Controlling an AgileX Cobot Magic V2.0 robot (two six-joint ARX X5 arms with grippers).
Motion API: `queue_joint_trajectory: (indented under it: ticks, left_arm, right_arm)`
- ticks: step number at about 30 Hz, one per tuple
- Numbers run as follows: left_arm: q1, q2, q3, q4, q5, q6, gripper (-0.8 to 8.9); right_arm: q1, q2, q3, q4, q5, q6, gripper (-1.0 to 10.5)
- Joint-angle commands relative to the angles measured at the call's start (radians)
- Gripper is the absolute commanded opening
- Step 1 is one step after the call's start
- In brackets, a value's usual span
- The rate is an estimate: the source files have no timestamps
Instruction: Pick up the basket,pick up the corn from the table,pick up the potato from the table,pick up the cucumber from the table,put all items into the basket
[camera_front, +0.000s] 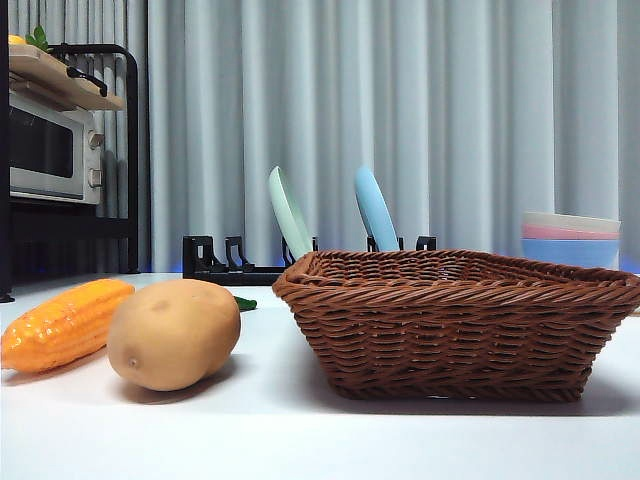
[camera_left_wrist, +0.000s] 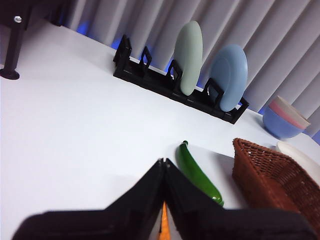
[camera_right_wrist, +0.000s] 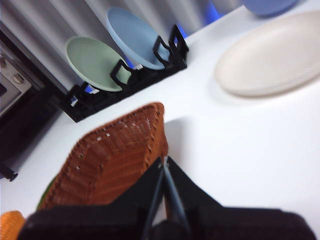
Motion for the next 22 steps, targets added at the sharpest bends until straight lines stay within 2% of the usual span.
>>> queue_joint_trajectory:
  ticks: [1,6,11,17,22]
  left_arm:
    - [0.002,0.061,0.053,0.005,-0.001,-0.013,-0.06]
    - [0.002,0.219,0.174,0.005,0.012,0.014,-0.06]
    - [0.002,0.402,0.321,0.005,0.08,0.12,-0.06]
    - [0.001,0.603,0.492,-0.056,0.172,0.223,-0.06]
    - [-0.001,0.743,0.598,-0.137,0.193,0.262,-0.05]
  right_arm:
    - [0.001,0.085,0.064,0.005,0.0,-0.015,-0.1]
    - [0.001,0.274,0.203,0.002,-0.002,-0.093,-0.1]
    - [0.001,0.474,0.358,-0.025,-0.014,-0.178,-0.1]
    - [0.001,0.701,0.525,-0.118,-0.122,-0.254,-0.1]
    - [0.001,0.881,0.648,-0.257,-0.28,-0.348,0.0]
